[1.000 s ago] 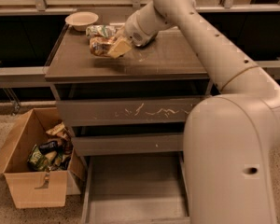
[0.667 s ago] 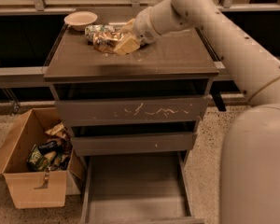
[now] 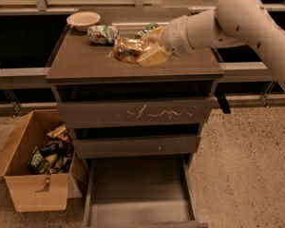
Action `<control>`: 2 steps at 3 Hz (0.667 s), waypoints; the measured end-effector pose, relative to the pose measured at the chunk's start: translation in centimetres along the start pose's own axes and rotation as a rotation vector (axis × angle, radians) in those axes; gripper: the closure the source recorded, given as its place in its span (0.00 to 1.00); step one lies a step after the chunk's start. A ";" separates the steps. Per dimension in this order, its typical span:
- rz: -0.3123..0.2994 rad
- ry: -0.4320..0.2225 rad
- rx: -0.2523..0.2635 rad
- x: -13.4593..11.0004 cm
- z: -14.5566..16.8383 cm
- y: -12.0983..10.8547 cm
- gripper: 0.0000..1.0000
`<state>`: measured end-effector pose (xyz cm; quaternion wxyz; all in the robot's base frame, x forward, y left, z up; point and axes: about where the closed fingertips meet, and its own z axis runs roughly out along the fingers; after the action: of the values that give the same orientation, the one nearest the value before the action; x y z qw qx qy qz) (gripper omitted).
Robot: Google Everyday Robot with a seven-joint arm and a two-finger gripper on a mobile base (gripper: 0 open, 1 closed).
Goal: Place orange can into bottom drawer
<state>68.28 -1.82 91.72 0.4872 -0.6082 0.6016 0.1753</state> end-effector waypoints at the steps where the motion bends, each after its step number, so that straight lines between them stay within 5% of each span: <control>1: -0.001 0.008 -0.001 0.4 -0.3 0.1 1.00; 2: -0.048 0.020 -0.039 -0.3 -0.5 0.5 1.00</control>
Offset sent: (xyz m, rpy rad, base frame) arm -0.0145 -0.0024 0.0111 -0.0916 -0.0318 0.0962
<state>67.58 -1.92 91.99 0.4732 -0.6336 0.5882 0.1690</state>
